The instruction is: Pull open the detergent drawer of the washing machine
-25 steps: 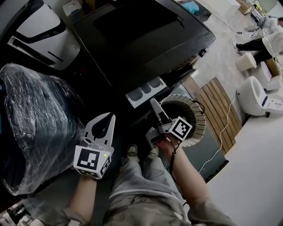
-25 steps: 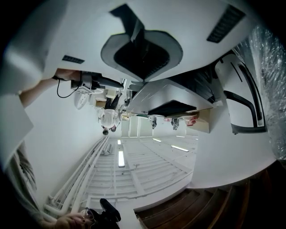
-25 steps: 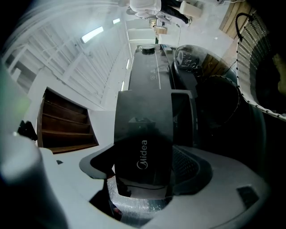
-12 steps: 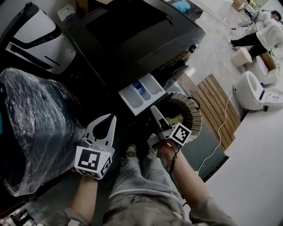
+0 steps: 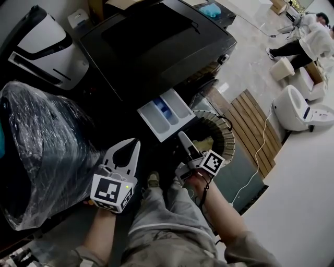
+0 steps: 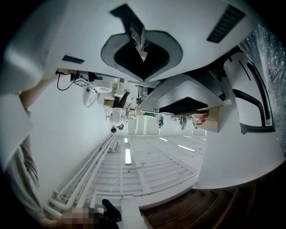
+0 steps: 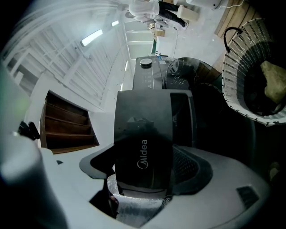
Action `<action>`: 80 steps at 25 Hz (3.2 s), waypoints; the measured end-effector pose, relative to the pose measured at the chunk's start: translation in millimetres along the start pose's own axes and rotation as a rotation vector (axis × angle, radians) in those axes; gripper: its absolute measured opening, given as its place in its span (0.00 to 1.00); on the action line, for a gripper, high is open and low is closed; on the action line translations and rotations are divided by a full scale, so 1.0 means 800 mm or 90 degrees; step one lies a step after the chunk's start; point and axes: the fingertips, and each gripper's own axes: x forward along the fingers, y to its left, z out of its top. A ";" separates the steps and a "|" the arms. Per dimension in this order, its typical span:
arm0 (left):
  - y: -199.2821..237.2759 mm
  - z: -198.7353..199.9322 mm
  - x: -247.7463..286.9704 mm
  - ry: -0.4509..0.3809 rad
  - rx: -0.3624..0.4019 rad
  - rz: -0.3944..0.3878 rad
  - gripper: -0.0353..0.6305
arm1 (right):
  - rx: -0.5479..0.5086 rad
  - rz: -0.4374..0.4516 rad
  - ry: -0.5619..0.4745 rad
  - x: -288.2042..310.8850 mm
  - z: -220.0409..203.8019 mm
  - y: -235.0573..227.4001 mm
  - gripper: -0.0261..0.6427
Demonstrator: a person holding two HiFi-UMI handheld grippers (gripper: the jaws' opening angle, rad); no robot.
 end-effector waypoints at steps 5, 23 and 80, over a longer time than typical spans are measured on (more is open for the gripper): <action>-0.008 -0.001 -0.005 0.012 0.006 -0.007 0.08 | 0.005 -0.013 -0.001 -0.003 0.000 -0.004 0.63; -0.013 0.058 -0.023 0.001 0.037 -0.029 0.08 | -0.336 -0.139 -0.005 -0.032 0.043 0.097 0.58; -0.032 0.292 -0.159 -0.173 0.124 0.028 0.08 | -1.079 0.010 -0.030 -0.098 -0.037 0.559 0.09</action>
